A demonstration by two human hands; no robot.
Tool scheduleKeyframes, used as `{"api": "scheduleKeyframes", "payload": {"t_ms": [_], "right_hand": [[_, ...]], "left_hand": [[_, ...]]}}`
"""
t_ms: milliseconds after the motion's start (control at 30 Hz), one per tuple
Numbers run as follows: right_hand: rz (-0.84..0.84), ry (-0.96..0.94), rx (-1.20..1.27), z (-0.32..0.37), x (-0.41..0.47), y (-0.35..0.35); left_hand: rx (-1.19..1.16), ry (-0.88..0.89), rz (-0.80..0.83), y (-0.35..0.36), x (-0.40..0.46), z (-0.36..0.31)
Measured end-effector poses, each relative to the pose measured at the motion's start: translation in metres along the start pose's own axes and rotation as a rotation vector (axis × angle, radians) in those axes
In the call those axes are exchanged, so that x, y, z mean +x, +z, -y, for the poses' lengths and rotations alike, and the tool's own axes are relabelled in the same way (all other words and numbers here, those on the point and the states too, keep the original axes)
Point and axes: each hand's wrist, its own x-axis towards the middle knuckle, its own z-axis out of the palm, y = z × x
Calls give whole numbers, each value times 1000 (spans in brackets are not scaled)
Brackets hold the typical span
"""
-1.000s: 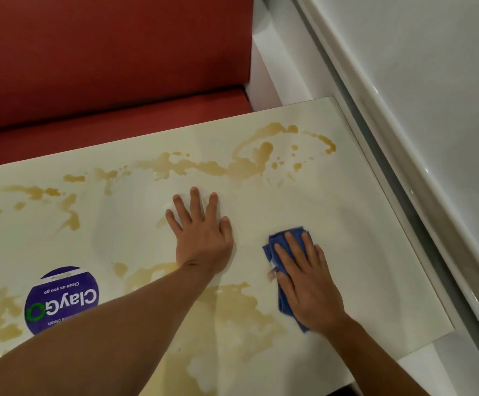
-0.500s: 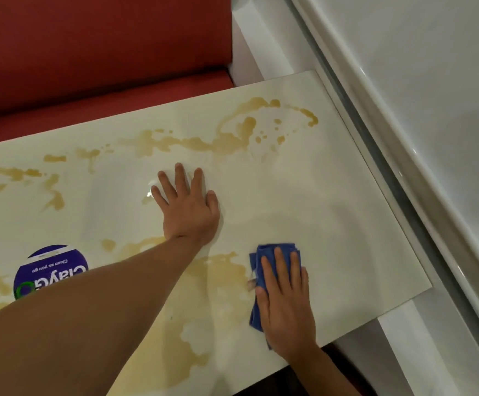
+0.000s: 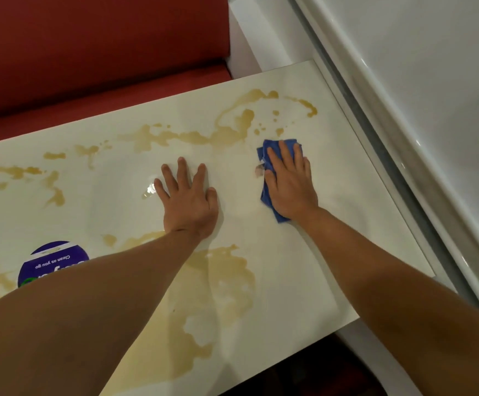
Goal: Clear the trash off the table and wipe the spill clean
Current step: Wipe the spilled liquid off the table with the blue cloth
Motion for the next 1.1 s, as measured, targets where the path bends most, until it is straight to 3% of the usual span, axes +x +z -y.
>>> {"api": "scheduleKeyframes", "payload": {"t_ms": [100, 300, 400, 633, 767, 867, 1100], "right_hand": [[-23, 24, -11, 5, 0, 3], [26, -16, -20, 20, -128, 27], [57, -38, -45, 21, -149, 29], [42, -100, -28, 12, -37, 8], [33, -21, -21, 4, 45, -8], [22, 34, -46, 11, 60, -8], [39, -81, -95, 20, -111, 21]], "left_hand": [[7, 57, 17, -2, -1, 2], [78, 105, 55, -1, 0, 3], [44, 90, 52, -1, 0, 1], [43, 70, 55, 0, 1, -1], [36, 65, 48, -1, 1, 0], [31, 63, 42, -1, 1, -1], [36, 55, 47, -1, 1, -1]]}}
